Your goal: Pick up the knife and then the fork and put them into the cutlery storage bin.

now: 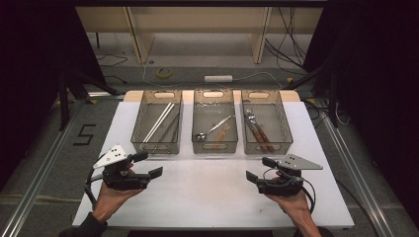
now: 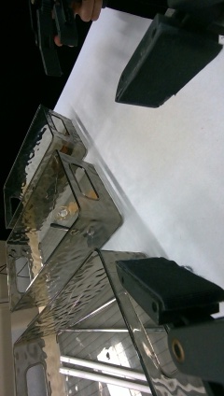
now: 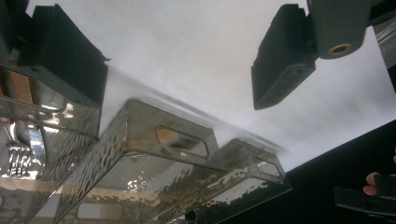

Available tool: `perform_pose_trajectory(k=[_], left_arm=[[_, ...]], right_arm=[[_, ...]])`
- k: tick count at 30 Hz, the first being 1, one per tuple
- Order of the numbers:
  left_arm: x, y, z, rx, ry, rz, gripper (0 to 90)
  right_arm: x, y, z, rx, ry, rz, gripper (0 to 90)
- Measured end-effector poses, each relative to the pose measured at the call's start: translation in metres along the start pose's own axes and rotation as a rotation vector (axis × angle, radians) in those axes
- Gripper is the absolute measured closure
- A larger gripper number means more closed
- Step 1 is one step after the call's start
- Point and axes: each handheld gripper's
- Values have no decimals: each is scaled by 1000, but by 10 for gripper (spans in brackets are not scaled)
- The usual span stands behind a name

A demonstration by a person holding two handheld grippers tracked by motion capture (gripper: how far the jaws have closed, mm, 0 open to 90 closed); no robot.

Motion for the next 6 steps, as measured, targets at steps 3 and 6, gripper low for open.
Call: perform_pose_trajectory(k=[3, 6], left_arm=[[0, 0, 0, 0, 0, 1, 157], [0, 0, 0, -1, 0, 0, 157]], right_arm=[[0, 0, 0, 0, 0, 1, 197], [-1, 0, 0, 2, -1, 0, 197]])
Point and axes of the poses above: each handheld gripper's, and its own axes: z roughly forward along the jaws, y roughly out of its top, x roughly to its left, and after that the axes turned 14 degrees about -y, right-handed
